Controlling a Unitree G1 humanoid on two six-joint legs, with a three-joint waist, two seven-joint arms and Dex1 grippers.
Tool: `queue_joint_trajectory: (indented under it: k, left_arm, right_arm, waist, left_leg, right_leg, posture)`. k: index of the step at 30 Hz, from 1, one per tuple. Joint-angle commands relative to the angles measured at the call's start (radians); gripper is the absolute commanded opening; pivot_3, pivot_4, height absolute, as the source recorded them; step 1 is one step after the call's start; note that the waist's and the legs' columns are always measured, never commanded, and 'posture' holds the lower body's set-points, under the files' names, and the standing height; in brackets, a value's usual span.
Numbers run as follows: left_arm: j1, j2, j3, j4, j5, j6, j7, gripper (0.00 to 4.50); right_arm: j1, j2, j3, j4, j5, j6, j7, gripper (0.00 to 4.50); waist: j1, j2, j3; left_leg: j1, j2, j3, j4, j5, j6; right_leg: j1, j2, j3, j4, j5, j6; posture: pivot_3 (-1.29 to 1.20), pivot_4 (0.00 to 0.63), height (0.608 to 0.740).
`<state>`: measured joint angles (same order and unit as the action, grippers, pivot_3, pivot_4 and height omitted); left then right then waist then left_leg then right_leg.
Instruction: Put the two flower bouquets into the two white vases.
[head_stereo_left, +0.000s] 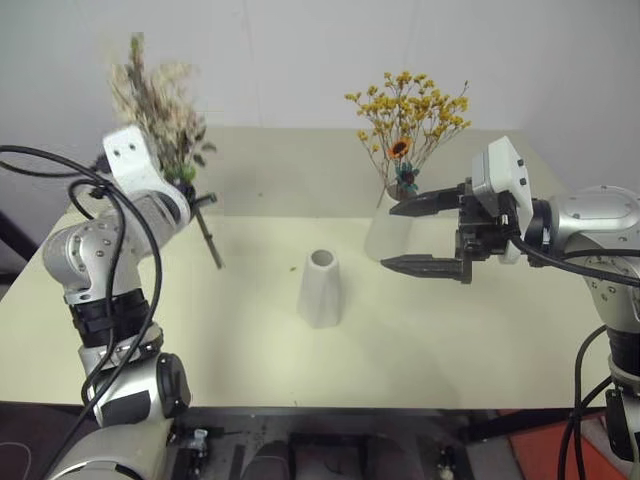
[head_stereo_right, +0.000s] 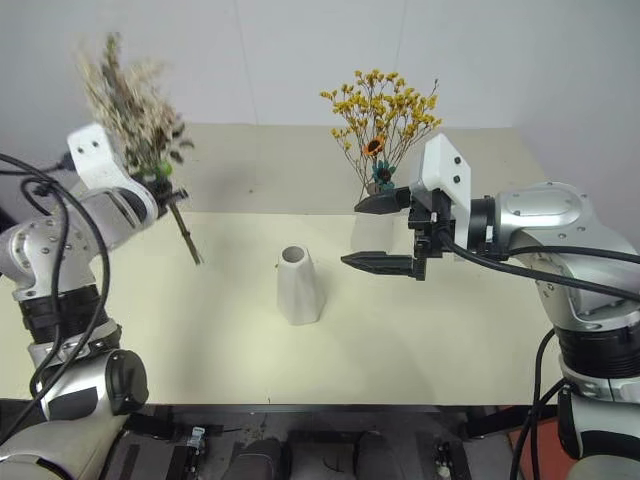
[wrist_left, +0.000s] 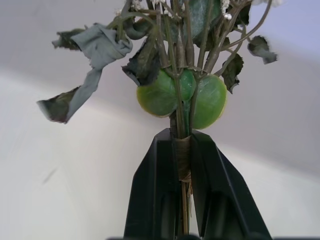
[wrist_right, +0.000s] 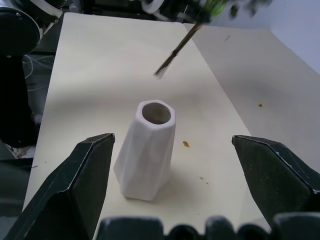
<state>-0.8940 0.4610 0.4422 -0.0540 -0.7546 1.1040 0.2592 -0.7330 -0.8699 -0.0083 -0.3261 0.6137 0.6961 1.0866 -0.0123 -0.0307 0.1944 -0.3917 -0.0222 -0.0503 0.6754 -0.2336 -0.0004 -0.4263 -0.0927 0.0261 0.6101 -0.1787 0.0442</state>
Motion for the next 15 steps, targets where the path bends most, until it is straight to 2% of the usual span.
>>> queue_joint_trajectory:
  k: [1,8,15]
  left_arm:
    - [-0.045,0.028,0.03,-0.056,-0.059,-0.127,-0.203,0.11]
    - [-0.139,0.078,-0.016,0.017,-0.119,-0.233,-0.558,0.11]
    - [-0.189,0.075,-0.05,0.127,-0.178,-0.323,-0.908,0.11]
  right_arm:
    - [0.006,-0.016,-0.05,-0.041,0.023,0.019,-0.024,4.5]
    - [0.076,-0.035,-0.075,-0.069,0.014,0.025,-0.045,4.5]
    - [0.132,-0.061,-0.093,-0.075,-0.002,0.024,-0.067,4.5]
  waist:
    - [0.0,0.0,0.0]
    - [-0.001,0.0,0.0]
    - [-0.004,0.0,0.0]
  left_leg:
    - [0.0,0.0,0.0,0.0,0.0,0.0]
    - [0.0,0.001,0.0,0.001,0.0,0.0]
    - [0.0,0.002,0.001,0.001,0.0,0.001]
  right_leg:
    - [0.0,0.0,0.0,0.0,0.0,0.0]
    - [0.0,0.001,-0.001,0.0,0.0,0.001]
    - [0.0,0.002,-0.001,0.001,-0.001,0.001]
  posture:
    - [0.0,0.15,0.74]
    - [0.0,0.15,0.74]
    - [0.0,0.15,0.74]
